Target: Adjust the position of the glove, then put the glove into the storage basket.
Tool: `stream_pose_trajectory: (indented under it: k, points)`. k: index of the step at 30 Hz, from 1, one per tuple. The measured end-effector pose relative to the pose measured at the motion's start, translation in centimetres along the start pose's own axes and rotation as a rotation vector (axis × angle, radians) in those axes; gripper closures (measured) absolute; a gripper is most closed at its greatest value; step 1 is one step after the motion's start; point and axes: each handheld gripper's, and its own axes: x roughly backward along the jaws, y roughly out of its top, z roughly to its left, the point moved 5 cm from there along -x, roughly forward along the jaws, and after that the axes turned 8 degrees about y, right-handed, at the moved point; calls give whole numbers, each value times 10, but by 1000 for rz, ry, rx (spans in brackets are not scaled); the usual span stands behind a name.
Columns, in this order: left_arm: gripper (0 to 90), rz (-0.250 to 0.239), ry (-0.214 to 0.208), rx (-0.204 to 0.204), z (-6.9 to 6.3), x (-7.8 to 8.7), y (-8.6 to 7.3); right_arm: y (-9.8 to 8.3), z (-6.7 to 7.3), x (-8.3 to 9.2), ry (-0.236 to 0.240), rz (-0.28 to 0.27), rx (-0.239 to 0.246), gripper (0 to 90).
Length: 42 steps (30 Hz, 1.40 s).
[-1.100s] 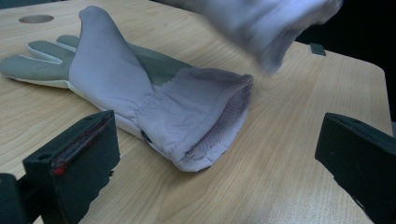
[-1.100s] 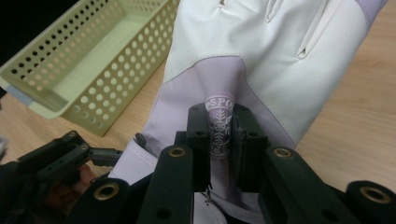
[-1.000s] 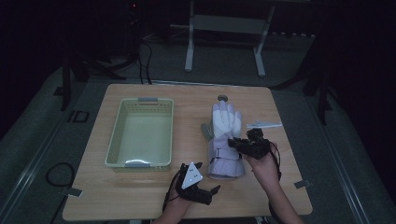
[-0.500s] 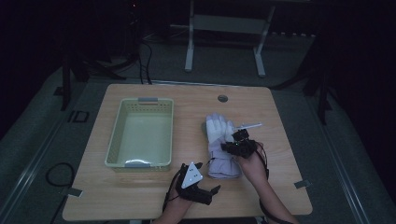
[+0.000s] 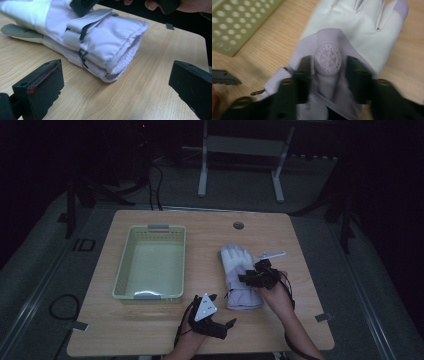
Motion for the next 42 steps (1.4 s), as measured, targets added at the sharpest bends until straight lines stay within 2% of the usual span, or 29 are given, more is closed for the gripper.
stream_pose_trajectory:
  k: [1,3,5,8,9,11,12,15,17,21,23,25,27,30,34,35,37,38,39,41,42]
  points:
    - [0,-2,-1,-2,0,0,0,0,0,1,4,-12,34,453]
    - [0,-1,8,-5,-1,0,0,0,0,4,6,-21,60,351]
    - [0,0,12,-9,-1,0,0,-2,0,7,29,-30,45,293]
    - [0,-7,8,-6,-1,0,0,-2,-3,13,114,-62,-1,174]
    - [0,-10,4,-5,-1,0,0,-3,-4,15,131,-64,-6,182]
    - [0,-14,1,-8,-2,-1,1,-4,-7,20,134,-80,16,139]
    - [0,-17,0,-11,-2,0,1,-3,-10,24,137,-116,47,142]
    - [1,-12,-1,-38,-4,0,2,-2,-13,33,137,-171,87,143]
    - [0,-16,-1,-57,-6,1,5,0,-14,39,139,-192,110,143]
    - [1,-56,-22,-41,-8,8,21,2,-16,50,146,-205,142,143]
    - [1,-52,-25,-26,-7,11,29,3,-18,55,155,-214,147,143]
    - [1,-46,-35,9,-4,13,37,4,-23,61,120,-233,158,142]
    - [1,-33,-56,44,0,12,46,5,-25,65,117,-228,154,135]
    - [1,-31,-61,65,8,10,62,5,-30,66,100,-213,151,134]
    - [1,-1,-67,93,19,1,82,7,-37,66,114,-238,109,119]
    - [1,8,-58,122,23,-2,88,8,-38,66,108,-245,99,119]
    - [1,38,-8,153,30,-9,97,11,-41,67,103,-263,99,112]
    - [1,45,0,138,31,-13,101,12,-42,66,98,-265,107,112]
    - [1,53,30,119,33,-17,105,12,-43,66,81,-263,115,121]
    - [1,38,42,106,37,-22,113,14,-45,62,78,-248,125,148]
    - [1,43,54,105,39,-26,116,14,-46,61,71,-250,129,194]
